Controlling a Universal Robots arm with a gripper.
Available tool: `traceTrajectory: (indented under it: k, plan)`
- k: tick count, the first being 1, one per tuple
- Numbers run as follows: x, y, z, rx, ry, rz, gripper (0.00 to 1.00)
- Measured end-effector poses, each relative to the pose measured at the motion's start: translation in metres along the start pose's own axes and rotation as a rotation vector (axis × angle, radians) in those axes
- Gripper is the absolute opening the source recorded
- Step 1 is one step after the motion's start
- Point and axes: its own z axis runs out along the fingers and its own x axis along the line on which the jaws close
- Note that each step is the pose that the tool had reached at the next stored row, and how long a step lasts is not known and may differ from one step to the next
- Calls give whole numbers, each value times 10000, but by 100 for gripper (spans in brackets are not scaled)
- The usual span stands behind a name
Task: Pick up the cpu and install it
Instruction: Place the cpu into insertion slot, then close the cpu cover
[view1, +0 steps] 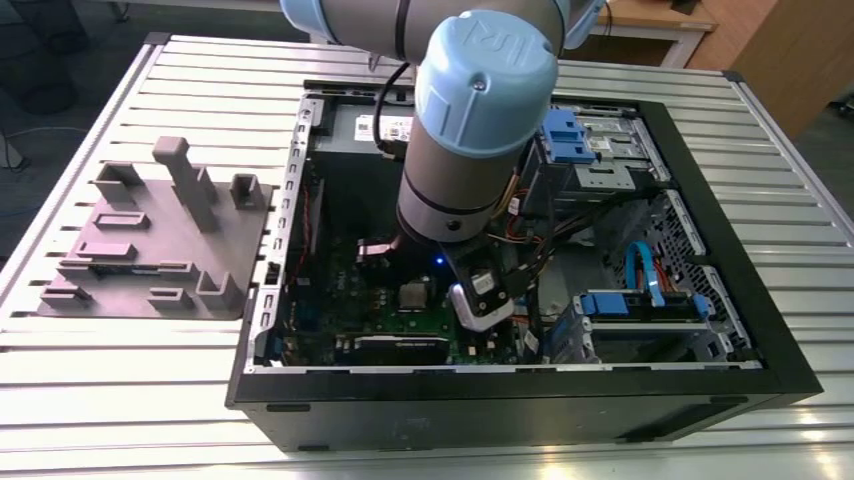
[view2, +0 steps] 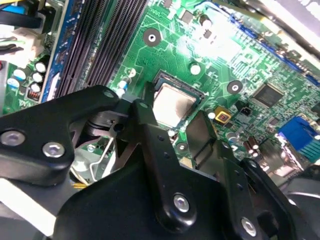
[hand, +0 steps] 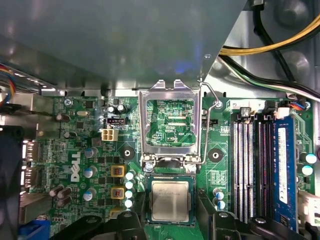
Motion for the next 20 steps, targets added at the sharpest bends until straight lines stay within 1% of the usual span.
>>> traceTrajectory:
  k: [1,2,3,4,5,8,9,10,11,12,20]
  plan:
    - [1,1,-14,0,4,1,51]
    - [2,2,-28,0,7,1,45]
    - [3,3,-41,-1,11,1,45]
    - [4,4,-55,0,16,2,38]
    - [5,5,-68,0,21,2,38]
    - [8,9,-107,0,34,3,21]
    - [9,10,-117,0,38,3,21]
    - [9,10,-124,0,42,3,15]
    - [9,11,-128,-1,44,4,15]
    - [9,11,-128,-3,46,4,11]
    - [10,11,-130,0,51,5,11]
